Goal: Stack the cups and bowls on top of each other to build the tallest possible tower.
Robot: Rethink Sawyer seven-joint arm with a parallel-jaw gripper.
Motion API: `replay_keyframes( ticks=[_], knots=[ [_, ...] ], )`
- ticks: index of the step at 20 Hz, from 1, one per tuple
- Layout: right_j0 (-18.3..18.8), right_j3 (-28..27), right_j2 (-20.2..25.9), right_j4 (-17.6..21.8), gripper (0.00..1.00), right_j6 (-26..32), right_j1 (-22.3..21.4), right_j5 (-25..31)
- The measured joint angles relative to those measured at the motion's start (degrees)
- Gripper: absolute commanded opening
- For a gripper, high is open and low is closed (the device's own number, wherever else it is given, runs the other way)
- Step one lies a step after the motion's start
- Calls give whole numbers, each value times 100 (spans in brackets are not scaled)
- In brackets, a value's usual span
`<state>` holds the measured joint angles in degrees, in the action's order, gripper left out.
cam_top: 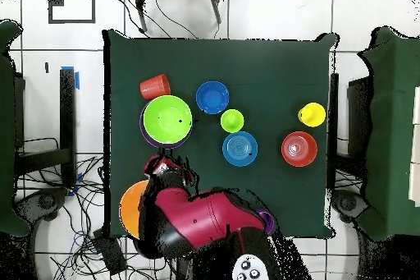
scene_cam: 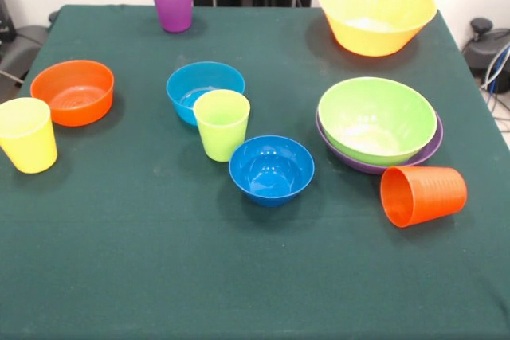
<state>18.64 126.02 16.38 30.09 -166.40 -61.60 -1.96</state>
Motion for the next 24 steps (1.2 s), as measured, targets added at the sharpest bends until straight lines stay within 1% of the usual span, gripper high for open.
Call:
replay_keyframes(
  ticks=[5, 7, 8, 11, 12, 14, 15, 18, 19, 22, 24],
  knots=[
    [11, 60, 162, 239, 100, 0, 417, -5],
    [-108, 57, 114, 379, 100, 0, 680, -56],
    [-219, 58, 48, 440, 100, 0, 808, -102],
    [-464, 56, -106, 523, 100, 0, 1016, -207],
    [-680, 56, -242, 583, 100, 0, 1173, -314],
    [-866, 55, -357, 630, 100, 0, 1302, -413],
    [-1097, 53, -521, 668, 100, 0, 1464, -567],
    [-1333, 52, -709, 678, 100, 0, 1639, -737],
    [-1511, 51, -883, 675, 100, 0, 1782, -878],
    [-1643, 51, -1082, 713, 100, 0, 1894, -1005],
    [-1640, 52, -1150, 740, 100, 0, 1885, -1011]
  ],
)
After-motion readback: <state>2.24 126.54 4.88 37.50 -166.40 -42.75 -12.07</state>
